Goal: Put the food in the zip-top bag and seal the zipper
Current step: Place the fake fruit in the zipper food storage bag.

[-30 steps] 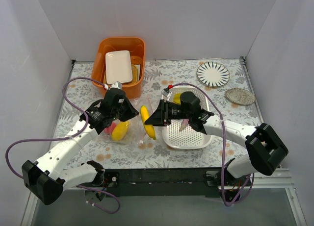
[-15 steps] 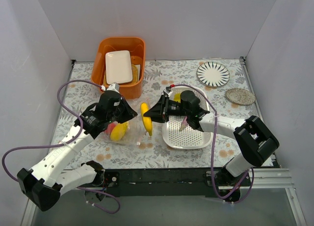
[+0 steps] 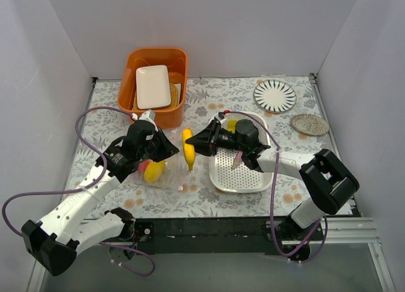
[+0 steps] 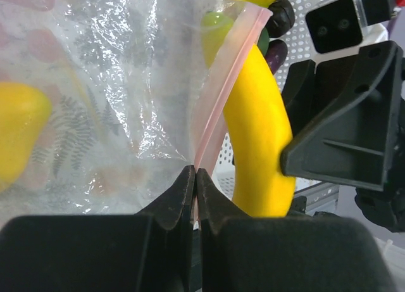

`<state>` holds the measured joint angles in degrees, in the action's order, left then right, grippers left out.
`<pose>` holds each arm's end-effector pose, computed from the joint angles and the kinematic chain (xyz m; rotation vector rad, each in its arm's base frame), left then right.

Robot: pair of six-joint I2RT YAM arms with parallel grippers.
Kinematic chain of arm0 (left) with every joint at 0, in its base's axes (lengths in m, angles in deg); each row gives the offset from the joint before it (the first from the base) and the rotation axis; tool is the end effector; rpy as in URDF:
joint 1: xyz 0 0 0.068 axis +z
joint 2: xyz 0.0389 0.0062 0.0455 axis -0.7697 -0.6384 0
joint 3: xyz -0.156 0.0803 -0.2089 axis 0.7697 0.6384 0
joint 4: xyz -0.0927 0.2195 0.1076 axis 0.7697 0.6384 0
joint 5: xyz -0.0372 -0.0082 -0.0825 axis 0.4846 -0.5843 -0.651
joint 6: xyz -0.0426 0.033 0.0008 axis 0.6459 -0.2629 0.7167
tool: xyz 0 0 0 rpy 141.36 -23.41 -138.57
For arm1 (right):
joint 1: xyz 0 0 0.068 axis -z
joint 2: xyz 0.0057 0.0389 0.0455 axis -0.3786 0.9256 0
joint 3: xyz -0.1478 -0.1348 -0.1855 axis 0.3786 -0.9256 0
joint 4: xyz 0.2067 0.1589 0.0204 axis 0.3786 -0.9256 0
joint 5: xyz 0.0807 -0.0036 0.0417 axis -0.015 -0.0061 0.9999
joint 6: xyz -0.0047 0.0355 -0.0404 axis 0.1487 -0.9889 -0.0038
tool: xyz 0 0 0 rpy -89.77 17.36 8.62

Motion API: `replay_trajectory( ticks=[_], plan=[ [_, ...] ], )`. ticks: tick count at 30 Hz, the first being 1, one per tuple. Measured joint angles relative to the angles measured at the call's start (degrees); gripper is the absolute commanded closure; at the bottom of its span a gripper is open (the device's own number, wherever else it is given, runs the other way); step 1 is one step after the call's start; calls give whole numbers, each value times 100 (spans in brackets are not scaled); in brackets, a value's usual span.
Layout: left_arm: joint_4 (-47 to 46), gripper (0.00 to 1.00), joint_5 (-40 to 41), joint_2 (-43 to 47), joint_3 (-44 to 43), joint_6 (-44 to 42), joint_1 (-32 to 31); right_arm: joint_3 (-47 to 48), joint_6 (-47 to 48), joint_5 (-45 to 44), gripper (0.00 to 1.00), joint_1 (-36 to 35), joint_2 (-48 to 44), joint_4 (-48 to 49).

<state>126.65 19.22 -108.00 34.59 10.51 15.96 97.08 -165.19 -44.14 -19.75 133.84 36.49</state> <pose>0.1667 -0.1140 0.3145 -1.1133 2.2618 -1.0274 0.2357 0.2377 0.2445 0.3465 2.0775 2.1135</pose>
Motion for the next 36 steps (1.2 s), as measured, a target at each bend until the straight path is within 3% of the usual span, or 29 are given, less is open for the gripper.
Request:
replay_trajectory(
  ticks=[12,19,32,36],
  plan=[
    [-199,100,-356,129,26,175,2,-227,-461,-393,95,0,109,509],
    [-197,100,-280,101,111,188,2,-240,-284,-111,93,2,181,544],
    [35,100,249,-236,-203,177,2,184,2769,284,94,-9,-1176,-2492],
    [46,100,269,-243,-223,186,2,295,3521,232,94,-13,-1534,-2809]
  ],
)
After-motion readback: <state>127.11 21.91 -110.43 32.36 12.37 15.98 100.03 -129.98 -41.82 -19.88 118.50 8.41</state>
